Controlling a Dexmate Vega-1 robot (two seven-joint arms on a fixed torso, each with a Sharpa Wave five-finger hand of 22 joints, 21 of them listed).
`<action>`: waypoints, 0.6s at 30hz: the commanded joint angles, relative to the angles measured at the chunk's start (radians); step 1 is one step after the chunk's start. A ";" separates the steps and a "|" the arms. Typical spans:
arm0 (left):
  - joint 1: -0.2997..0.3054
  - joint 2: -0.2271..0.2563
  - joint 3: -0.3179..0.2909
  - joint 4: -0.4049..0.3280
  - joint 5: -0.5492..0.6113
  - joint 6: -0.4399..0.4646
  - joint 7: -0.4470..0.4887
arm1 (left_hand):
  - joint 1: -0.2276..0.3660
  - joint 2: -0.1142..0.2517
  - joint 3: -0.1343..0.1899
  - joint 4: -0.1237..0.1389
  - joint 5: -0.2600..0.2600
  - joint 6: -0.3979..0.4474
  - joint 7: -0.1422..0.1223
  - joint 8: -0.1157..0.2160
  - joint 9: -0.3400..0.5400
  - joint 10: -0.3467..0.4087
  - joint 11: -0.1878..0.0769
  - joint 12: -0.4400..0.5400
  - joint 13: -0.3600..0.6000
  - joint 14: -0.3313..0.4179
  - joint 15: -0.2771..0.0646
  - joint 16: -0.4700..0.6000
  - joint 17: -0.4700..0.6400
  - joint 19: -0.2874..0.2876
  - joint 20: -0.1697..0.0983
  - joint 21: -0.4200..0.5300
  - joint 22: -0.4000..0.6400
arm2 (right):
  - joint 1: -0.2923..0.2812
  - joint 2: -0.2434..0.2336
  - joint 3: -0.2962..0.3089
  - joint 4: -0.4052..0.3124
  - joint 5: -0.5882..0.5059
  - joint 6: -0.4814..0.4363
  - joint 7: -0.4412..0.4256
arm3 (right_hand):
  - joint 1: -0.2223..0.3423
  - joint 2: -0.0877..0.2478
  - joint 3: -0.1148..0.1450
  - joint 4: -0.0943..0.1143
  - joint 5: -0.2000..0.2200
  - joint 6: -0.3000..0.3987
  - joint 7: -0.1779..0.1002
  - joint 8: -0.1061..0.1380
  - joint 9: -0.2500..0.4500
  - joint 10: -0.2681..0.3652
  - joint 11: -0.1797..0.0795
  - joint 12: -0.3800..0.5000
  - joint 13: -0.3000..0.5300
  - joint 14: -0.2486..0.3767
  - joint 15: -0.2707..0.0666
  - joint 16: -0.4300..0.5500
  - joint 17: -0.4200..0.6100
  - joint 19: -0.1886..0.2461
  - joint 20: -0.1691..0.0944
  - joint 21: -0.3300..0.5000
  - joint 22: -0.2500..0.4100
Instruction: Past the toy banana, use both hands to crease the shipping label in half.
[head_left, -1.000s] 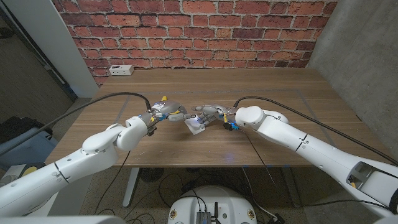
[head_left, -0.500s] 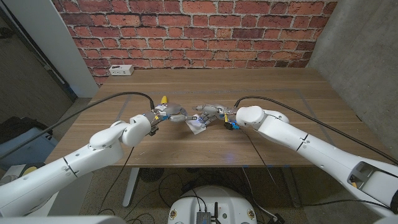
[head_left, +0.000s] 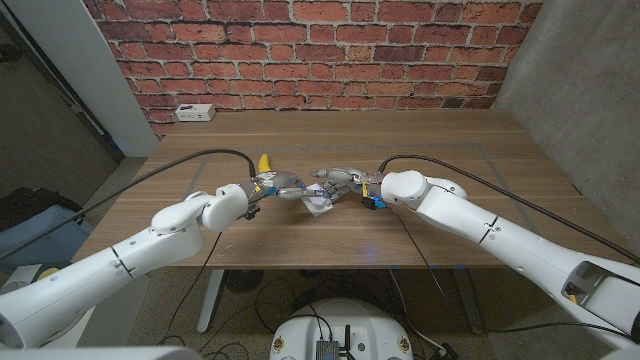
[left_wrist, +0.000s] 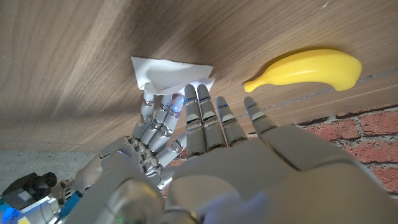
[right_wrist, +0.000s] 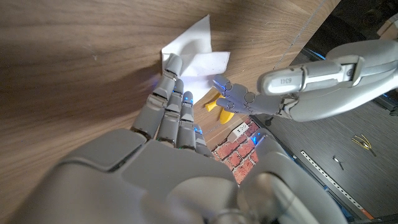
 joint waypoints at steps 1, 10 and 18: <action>-0.028 -0.010 0.033 0.016 0.013 0.002 -0.044 | -0.013 -0.002 -0.010 0.003 0.010 -0.025 0.008 -0.009 0.002 -0.020 0.000 -0.007 0.002 -0.005 -0.017 0.006 0.001 -0.009 -0.005 -0.007 0.001 | -0.002 -0.001 0.000 -0.008 -0.003 -0.001 -0.002 | 0.001 -0.008 0.002 0.001 -0.007 -0.007 0.002 0.000 0.002 -0.011 -0.001 -0.006 -0.001 -0.006 -0.004 -0.002 0.003 0.003 -0.007 -0.002 0.000; -0.043 -0.016 0.046 0.027 0.010 0.003 -0.069 | -0.018 -0.007 -0.025 0.014 0.018 -0.030 0.004 -0.005 0.001 -0.013 0.002 -0.001 -0.001 0.034 -0.012 0.024 -0.002 0.000 -0.015 -0.004 -0.001 | 0.007 0.005 -0.002 -0.001 -0.007 -0.003 0.000 | 0.002 -0.007 0.002 0.000 -0.008 -0.003 -0.004 0.003 0.002 -0.025 -0.006 -0.007 -0.001 -0.018 -0.012 -0.005 0.003 0.000 -0.008 -0.004 0.000; -0.071 -0.031 0.064 0.054 0.007 0.014 -0.103 | -0.017 -0.011 -0.036 0.021 0.024 -0.044 0.006 -0.008 0.001 -0.019 0.002 -0.003 -0.005 0.038 -0.002 0.023 -0.004 0.013 -0.017 0.001 -0.003 | 0.013 0.008 -0.001 0.008 -0.006 -0.001 0.002 | 0.003 -0.010 0.002 -0.001 -0.011 -0.013 -0.008 0.000 0.003 -0.051 -0.006 -0.010 -0.002 -0.042 -0.006 -0.011 0.002 -0.009 -0.006 -0.008 0.000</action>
